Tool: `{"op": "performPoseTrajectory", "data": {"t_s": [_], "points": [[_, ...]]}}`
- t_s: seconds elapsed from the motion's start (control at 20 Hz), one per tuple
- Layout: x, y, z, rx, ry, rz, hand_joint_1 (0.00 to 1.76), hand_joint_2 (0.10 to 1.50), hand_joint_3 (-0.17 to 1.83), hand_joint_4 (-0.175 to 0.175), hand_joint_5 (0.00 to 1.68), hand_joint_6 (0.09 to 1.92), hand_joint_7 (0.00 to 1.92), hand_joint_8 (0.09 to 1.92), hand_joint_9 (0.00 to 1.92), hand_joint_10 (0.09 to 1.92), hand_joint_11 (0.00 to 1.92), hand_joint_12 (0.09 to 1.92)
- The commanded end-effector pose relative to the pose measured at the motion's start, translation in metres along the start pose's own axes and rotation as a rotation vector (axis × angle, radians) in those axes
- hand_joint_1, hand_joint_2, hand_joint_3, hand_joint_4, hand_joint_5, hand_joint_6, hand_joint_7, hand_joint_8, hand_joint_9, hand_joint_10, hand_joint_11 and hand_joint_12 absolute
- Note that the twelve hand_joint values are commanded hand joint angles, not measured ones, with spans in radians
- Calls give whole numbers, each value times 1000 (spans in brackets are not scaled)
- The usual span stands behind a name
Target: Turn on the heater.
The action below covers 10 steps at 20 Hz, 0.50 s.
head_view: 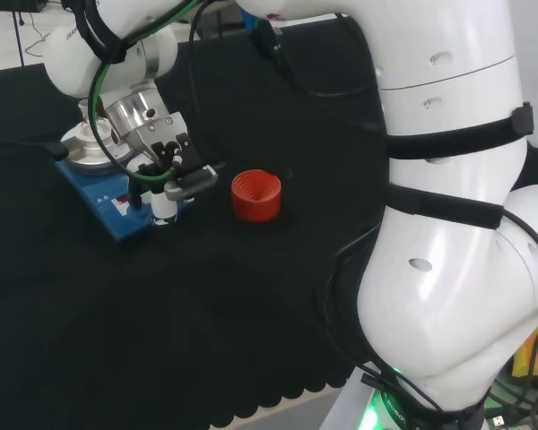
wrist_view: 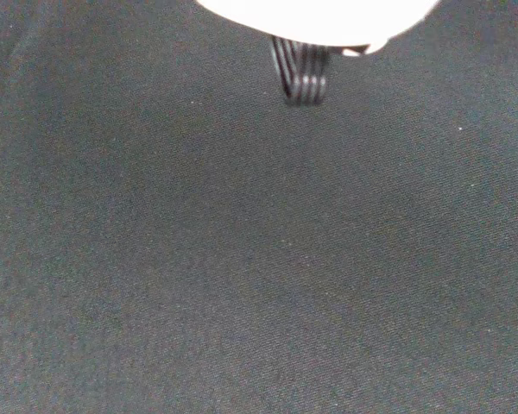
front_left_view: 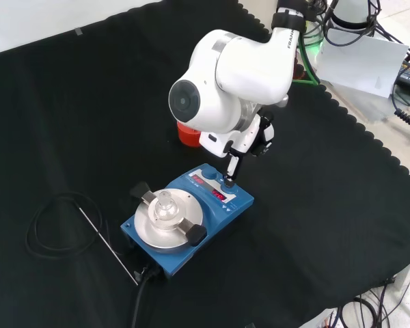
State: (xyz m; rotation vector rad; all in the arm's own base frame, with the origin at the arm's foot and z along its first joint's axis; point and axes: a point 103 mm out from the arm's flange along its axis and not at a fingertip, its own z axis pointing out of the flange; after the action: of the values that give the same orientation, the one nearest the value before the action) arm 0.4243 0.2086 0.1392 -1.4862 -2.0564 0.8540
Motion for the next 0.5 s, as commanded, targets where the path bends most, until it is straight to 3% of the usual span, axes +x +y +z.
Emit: {"op": "performPoseTrajectory", "data": {"t_s": [0.05,0.5], "points": [[0,0,2,11,4,-2,1461,639,1139,-44,400,154,1599,1724,1676,1722,1327,1448],[-1,-6,-5,2,9,1,1461,639,1141,-46,413,156,1599,1724,1676,1721,1329,1446]]}}
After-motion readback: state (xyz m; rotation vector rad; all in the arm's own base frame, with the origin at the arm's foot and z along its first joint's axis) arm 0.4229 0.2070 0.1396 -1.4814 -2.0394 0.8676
